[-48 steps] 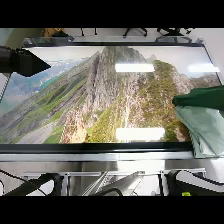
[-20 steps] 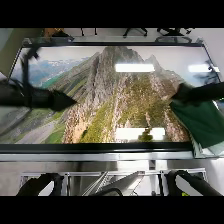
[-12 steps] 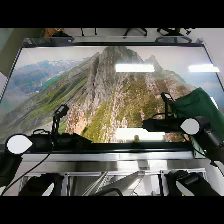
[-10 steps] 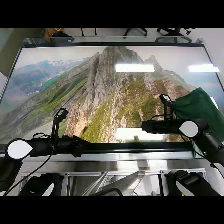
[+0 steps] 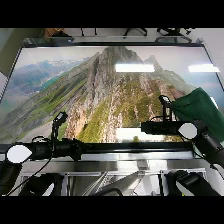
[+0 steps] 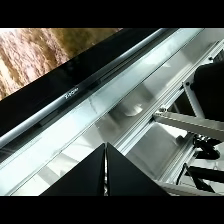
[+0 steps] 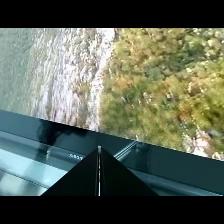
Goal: Fold the shirts.
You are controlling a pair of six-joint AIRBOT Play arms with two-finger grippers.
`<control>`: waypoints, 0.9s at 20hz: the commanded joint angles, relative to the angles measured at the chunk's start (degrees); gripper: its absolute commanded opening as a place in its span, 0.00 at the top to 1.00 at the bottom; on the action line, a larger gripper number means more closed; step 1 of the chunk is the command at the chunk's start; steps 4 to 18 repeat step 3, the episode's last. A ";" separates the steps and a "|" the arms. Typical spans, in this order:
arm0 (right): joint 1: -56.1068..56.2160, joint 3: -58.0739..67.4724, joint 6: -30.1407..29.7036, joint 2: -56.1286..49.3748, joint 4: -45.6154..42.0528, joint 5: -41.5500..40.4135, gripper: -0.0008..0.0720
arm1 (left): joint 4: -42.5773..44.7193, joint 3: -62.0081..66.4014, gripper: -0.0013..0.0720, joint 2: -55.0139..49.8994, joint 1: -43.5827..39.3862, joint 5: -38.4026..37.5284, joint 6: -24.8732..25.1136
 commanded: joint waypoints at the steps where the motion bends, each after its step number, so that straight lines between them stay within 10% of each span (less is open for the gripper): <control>1: 0.07 -0.02 -0.02 0.04 -0.02 -0.02 0.96 | -0.04 -0.07 0.96 0.11 -0.04 -0.61 -0.07; 18: 0.07 -0.02 -0.02 0.04 -0.04 -0.02 0.96 | -0.04 -0.04 0.97 0.11 -0.04 -1.55 -0.07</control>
